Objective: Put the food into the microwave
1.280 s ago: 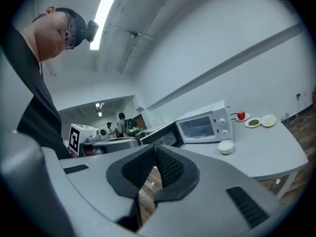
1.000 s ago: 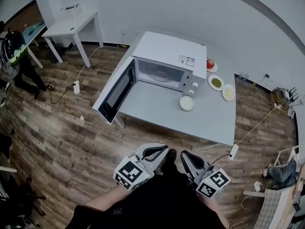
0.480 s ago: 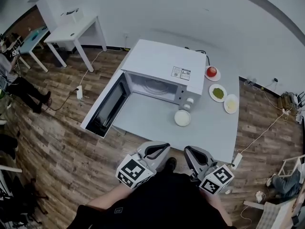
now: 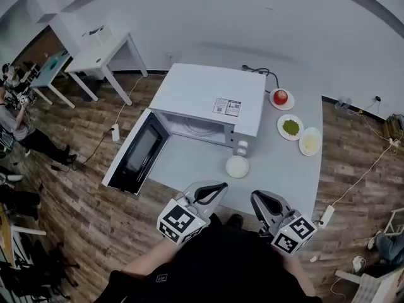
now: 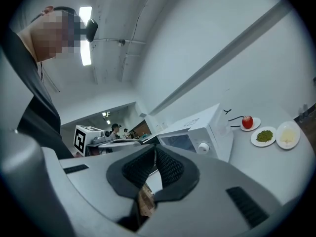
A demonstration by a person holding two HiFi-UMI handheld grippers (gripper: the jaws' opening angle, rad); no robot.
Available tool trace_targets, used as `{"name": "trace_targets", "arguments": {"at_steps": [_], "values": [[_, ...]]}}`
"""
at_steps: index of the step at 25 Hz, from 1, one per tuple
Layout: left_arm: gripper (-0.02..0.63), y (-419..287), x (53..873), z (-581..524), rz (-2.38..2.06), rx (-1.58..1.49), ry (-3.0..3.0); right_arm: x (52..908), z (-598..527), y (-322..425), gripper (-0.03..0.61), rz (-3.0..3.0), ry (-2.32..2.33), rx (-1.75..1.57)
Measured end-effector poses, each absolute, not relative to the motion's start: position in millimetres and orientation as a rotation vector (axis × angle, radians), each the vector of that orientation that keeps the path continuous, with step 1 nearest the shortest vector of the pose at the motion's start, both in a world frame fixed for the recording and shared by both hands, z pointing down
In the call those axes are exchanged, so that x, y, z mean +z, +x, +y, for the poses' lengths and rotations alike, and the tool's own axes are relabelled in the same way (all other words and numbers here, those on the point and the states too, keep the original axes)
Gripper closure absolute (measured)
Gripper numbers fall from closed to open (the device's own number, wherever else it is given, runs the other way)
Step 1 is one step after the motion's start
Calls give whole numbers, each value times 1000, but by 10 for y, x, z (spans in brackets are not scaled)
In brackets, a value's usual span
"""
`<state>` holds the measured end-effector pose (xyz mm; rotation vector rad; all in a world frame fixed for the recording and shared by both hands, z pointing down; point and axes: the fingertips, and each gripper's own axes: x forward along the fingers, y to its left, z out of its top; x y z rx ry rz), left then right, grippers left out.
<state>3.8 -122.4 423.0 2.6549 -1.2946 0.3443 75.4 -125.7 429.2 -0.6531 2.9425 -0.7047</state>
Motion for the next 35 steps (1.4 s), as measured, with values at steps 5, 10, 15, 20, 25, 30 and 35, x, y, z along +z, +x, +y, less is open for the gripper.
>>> {"name": "trace_targets", "arguments": {"at_steps": [5,10,15,20,25,30,35], "values": [[606,50,4465,-1390,-1222,465,2653,4299,-1409,829,558,2937,-709,-696],[604,36,4739,-1549,-1138,586,2625,4277,-1496,879,558,2944,-796,-681],[603,89,4932,-1634,-1052,685,2664,4386,-1508,863,558,2938,-879,-731],[603,61,5148,-1736,-958,812,2695,4521,-1510,816,558,2961,-959,-805],[603,52,5399,-1851,-828,893,2682,4695,-1582,638,560,3025,-975,-852],[603,36,5673,-1926,-753,1001,2686,4798,-1679,412,560,2998,-953,-940],[491,44,6062,-1944,-687,1129,2672,5034,-1514,249,560,3033,-939,-1032]]}}
